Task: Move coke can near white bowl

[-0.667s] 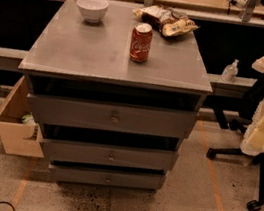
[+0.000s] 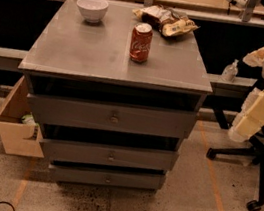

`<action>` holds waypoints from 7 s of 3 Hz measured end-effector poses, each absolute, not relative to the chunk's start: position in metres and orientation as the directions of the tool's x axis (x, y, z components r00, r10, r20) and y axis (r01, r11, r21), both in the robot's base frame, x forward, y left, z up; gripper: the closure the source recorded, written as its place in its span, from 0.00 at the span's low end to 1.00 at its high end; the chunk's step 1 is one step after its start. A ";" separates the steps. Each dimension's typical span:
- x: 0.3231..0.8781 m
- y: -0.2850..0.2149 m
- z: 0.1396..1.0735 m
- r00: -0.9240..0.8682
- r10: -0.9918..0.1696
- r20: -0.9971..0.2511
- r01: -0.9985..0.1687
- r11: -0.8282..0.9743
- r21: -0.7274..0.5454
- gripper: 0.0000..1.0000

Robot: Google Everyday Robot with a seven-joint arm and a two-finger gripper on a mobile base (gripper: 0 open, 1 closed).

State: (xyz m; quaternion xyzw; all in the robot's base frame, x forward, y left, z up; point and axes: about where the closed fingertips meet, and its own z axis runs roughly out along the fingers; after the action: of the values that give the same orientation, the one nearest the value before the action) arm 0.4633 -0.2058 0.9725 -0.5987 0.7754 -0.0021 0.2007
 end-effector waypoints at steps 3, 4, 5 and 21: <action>0.630 -0.121 0.978 -0.041 -0.523 -0.851 -0.858 0.455 -0.238 0.00; 0.680 -0.079 0.964 -0.028 -0.422 -0.906 -0.862 0.469 -0.191 0.00; 0.681 -0.079 0.964 -0.028 -0.422 -0.906 -0.861 0.470 -0.192 0.00; 0.950 0.123 0.883 -0.020 -0.247 -0.969 -0.756 0.638 -0.147 0.00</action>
Offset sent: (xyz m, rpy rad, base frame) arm 0.1778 0.0699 0.0167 0.7537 -0.3490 -0.0018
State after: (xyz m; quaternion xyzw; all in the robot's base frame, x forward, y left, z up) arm 0.9499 0.1235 0.8830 -0.3680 0.6813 0.2139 0.5955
